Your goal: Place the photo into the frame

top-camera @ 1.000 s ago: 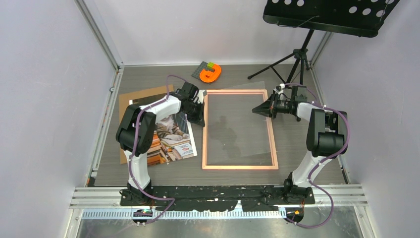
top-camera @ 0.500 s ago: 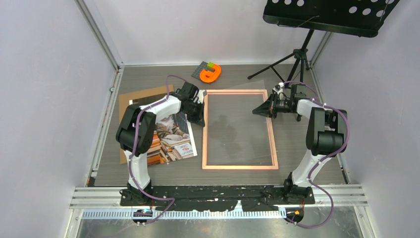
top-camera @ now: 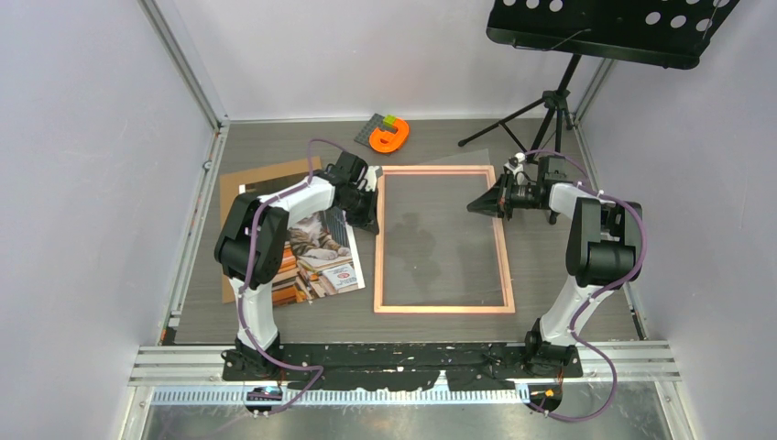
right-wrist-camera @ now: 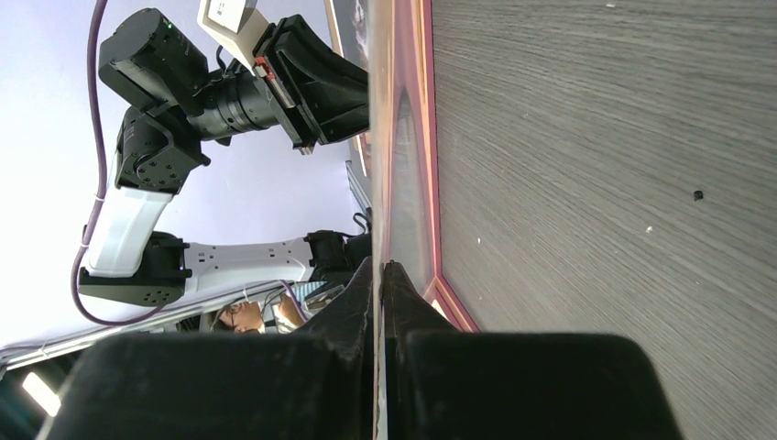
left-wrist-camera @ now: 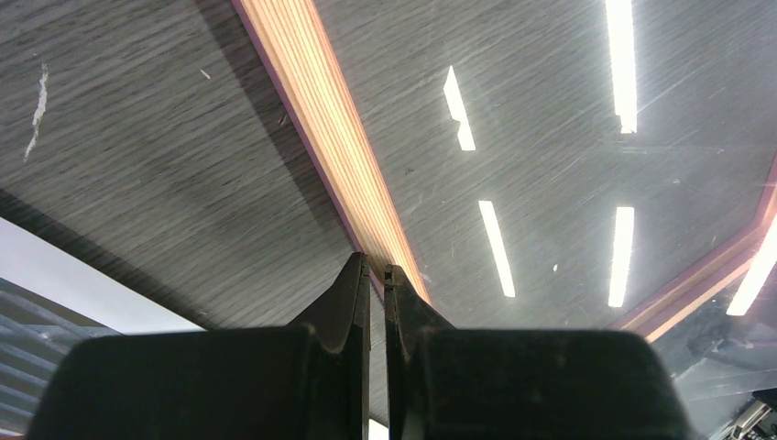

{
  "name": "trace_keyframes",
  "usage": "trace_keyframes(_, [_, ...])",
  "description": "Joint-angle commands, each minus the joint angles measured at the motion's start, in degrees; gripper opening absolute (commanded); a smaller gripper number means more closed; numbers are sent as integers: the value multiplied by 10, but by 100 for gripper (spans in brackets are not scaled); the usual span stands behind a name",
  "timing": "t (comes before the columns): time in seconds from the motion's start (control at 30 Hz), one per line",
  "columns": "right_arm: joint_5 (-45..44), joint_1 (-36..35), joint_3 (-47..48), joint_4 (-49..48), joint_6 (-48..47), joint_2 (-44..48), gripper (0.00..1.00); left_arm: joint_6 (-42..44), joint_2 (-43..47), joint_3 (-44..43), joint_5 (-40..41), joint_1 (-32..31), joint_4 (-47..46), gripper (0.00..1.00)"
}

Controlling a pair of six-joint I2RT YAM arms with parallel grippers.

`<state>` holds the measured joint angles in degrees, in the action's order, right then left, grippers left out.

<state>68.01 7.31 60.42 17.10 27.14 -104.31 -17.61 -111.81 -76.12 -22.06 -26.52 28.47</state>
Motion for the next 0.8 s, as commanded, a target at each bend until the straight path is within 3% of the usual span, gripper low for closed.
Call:
trace_keyframes(0.0, [12, -4, 4, -18, 8, 7, 6, 7, -10, -5, 3, -7, -15, 4])
trace_keyframes(0.77, [31, -8, -33, -127, 102, 25, 6, 7, -8, -3, 4, -8, -14, 4])
